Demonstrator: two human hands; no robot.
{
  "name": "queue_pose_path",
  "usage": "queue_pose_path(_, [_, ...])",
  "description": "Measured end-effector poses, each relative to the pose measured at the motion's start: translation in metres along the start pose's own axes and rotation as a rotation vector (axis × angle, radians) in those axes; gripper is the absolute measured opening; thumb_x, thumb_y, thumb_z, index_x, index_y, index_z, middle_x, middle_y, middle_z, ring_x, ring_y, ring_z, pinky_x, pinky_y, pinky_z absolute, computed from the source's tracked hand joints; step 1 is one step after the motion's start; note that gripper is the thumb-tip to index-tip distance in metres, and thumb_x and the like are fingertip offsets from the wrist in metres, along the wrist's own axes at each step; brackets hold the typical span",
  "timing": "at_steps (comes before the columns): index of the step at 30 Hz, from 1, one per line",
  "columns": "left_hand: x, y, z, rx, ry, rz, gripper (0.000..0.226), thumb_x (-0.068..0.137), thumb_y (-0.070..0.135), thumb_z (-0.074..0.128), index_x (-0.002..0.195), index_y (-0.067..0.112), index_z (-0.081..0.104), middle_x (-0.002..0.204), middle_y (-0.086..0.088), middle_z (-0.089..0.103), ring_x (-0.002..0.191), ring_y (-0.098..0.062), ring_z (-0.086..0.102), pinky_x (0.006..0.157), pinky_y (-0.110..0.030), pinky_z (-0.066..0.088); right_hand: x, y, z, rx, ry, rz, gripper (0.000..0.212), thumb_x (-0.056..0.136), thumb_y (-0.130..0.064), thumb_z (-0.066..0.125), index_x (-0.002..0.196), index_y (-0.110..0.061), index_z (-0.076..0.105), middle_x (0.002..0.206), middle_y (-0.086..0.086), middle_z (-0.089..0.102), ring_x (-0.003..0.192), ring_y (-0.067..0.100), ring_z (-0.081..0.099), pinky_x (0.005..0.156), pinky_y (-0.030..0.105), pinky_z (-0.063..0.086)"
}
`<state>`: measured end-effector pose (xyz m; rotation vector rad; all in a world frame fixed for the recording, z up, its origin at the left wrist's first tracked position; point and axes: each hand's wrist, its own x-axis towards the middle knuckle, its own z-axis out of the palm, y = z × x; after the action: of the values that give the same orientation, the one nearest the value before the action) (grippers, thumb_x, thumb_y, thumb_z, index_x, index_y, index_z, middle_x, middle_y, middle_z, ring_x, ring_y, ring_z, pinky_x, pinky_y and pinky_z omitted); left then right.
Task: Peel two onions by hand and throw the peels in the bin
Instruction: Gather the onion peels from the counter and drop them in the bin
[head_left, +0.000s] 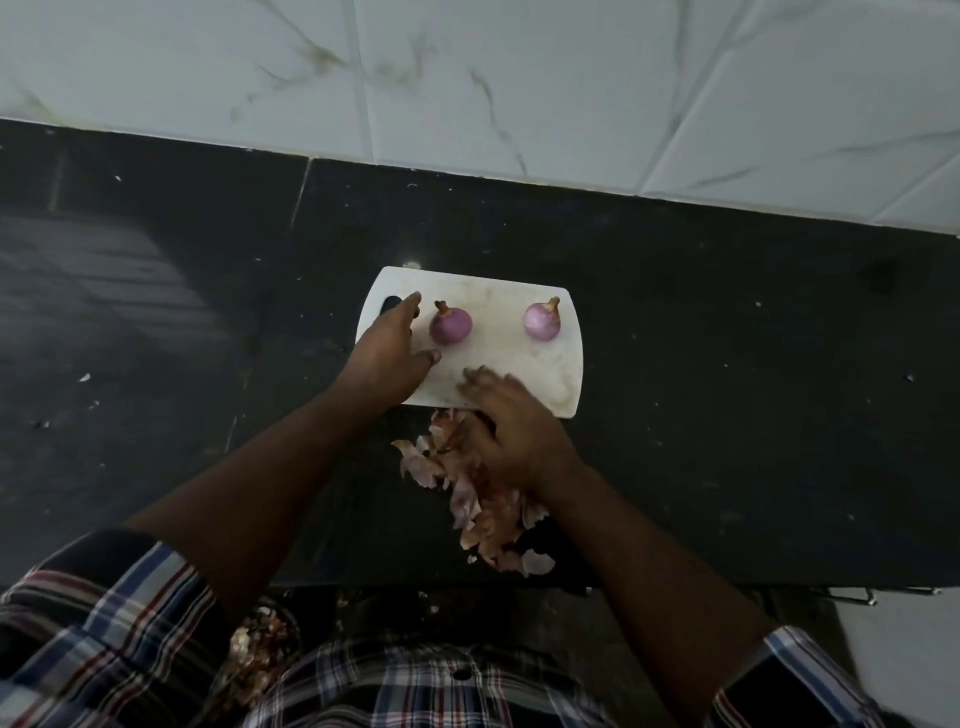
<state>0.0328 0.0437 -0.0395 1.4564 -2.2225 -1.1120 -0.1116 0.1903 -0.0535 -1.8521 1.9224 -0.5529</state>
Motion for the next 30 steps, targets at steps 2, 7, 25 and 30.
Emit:
queue_pose_path(2, [-0.006, -0.011, -0.004, 0.115, 0.01, 0.05, 0.066, 0.092, 0.021, 0.068, 0.151, 0.016, 0.039, 0.15, -0.007, 0.048, 0.135, -0.028, 0.047, 0.113, -0.044, 0.04, 0.008, 0.008, 0.0, -0.068, 0.02, 0.123, 0.07, 0.093, -0.053, 0.032, 0.148, -0.011, 0.042, 0.16, 0.008, 0.034, 0.151, 0.021, 0.022, 0.124, 0.043, 0.012])
queue_pose_path(7, [-0.025, -0.034, 0.003, 0.329, -0.021, 0.212, 0.048, 0.095, 0.021, 0.057, 0.143, 0.016, 0.053, 0.146, -0.008, 0.055, 0.136, -0.031, 0.047, 0.112, -0.049, 0.04, 0.02, -0.008, 0.015, -0.141, -0.106, 0.103, 0.069, 0.097, -0.046, 0.032, 0.154, -0.008, 0.027, 0.165, 0.012, 0.019, 0.154, 0.023, 0.009, 0.123, 0.038, 0.001])
queue_pose_path(25, [-0.081, -0.036, -0.001, 0.284, -0.205, 0.481, 0.045, 0.097, 0.015, 0.053, 0.142, 0.017, 0.053, 0.141, -0.009, 0.058, 0.129, -0.03, 0.054, 0.107, -0.042, 0.045, -0.022, -0.022, 0.006, 0.107, -0.037, 0.143, 0.047, 0.1, -0.022, 0.05, 0.145, -0.009, 0.047, 0.155, 0.007, 0.041, 0.147, 0.016, 0.032, 0.123, 0.032, 0.021])
queue_pose_path(30, [-0.072, -0.052, -0.01, 0.405, -0.06, 0.458, 0.037, 0.099, 0.02, 0.054, 0.135, 0.012, 0.06, 0.139, -0.011, 0.06, 0.135, -0.031, 0.05, 0.114, -0.045, 0.038, -0.056, -0.015, -0.014, -0.02, 0.283, 0.401, 0.027, 0.097, -0.024, 0.058, 0.118, -0.011, 0.069, 0.116, 0.009, 0.069, 0.11, 0.025, 0.062, 0.091, 0.03, 0.046])
